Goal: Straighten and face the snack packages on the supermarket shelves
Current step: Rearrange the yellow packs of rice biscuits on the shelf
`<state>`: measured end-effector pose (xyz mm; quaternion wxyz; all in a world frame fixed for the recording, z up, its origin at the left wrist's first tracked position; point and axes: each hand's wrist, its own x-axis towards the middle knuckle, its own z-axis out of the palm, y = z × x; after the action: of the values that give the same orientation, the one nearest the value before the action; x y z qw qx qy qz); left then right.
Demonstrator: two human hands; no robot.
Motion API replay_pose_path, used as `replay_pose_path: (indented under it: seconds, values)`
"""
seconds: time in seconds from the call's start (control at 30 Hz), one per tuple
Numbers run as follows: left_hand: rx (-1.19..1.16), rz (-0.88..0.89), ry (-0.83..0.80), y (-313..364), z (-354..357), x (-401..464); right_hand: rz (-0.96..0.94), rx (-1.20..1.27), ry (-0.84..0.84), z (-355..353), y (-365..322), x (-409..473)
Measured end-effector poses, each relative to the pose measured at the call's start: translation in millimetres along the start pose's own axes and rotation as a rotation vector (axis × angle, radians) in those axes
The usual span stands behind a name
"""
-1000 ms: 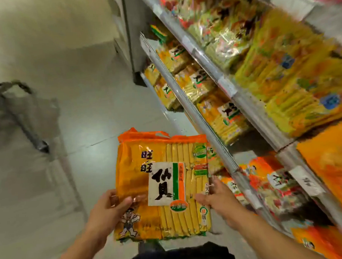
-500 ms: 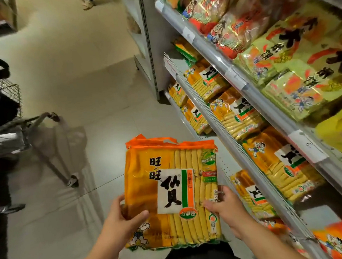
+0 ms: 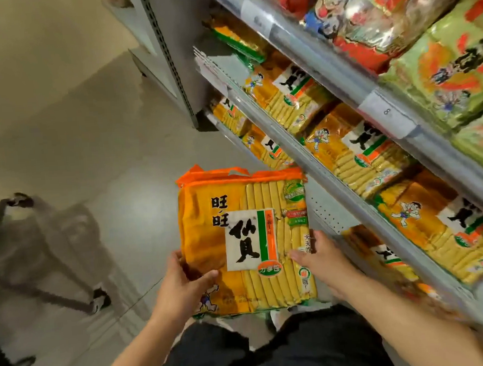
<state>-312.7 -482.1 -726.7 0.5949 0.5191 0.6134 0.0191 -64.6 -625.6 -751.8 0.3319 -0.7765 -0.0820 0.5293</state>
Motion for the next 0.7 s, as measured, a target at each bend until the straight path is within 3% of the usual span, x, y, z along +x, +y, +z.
replay_pose_path:
  seconds: [0.23, 0.37, 0.53, 0.7]
  values:
    - [0.448, 0.036, -0.311, 3.0, 12.8, 130.3, 0.218, 0.193, 0.156, 38.0, 66.5, 38.0]
    - [0.715, 0.182, -0.430, -1.6, 54.0, 202.0, 0.301, 0.156, 0.246, 60.2, 115.5, 82.6]
    - [0.803, 0.395, -0.490, -27.8, 130.1, 284.2, 0.292, 0.198, 0.398, 58.5, 165.8, 162.9]
    - [0.791, 0.595, -0.540, -48.0, 221.9, 370.8, 0.129, 0.305, 0.530, 22.7, 211.2, 247.6]
